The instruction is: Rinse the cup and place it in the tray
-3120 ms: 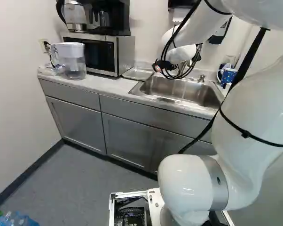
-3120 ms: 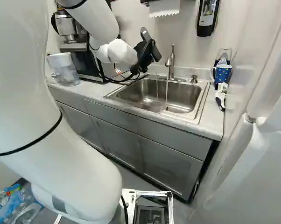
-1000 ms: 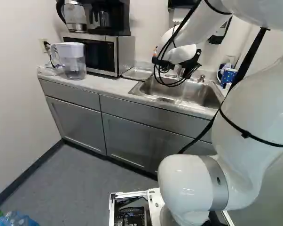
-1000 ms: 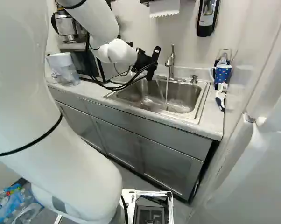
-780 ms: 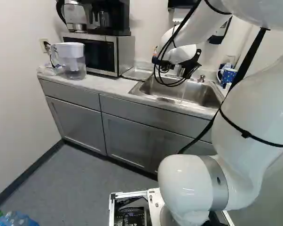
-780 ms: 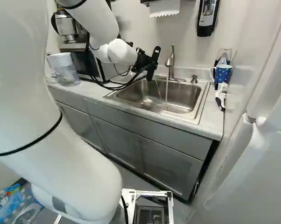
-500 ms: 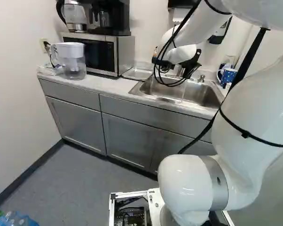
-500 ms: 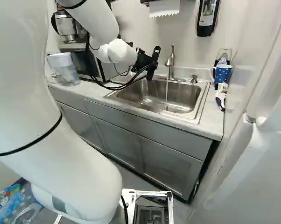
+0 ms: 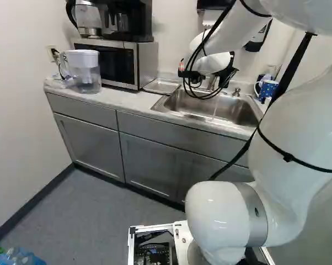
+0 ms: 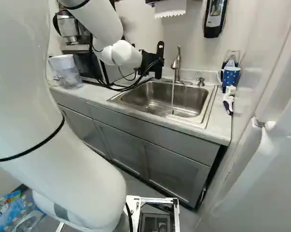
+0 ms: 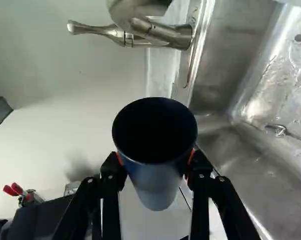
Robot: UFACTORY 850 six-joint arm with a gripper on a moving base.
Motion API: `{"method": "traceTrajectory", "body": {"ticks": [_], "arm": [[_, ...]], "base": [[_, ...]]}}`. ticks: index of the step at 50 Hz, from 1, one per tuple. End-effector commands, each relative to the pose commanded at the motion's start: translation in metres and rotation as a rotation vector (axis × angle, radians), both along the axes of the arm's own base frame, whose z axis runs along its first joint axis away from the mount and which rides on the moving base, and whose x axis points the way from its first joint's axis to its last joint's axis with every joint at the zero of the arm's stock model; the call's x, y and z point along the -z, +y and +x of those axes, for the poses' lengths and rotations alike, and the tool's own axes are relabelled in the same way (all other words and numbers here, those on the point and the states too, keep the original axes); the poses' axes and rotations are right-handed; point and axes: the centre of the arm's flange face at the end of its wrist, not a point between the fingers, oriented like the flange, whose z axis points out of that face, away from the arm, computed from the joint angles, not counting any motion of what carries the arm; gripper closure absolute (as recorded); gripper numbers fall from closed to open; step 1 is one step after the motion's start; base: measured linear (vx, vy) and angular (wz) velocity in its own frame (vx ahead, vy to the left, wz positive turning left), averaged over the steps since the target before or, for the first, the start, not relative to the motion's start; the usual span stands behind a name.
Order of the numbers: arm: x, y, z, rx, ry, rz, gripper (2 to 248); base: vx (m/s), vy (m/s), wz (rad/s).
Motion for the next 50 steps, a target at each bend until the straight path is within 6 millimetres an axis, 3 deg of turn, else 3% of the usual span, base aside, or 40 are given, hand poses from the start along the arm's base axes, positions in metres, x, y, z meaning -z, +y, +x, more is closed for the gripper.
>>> {"method": "traceTrajectory", "body": {"ticks": [50], "arm": [[0.0000, 0.0000, 0.0000, -0.175, 0.068, -0.491, 124]], "base": [[0.000, 0.000, 0.000]]}}
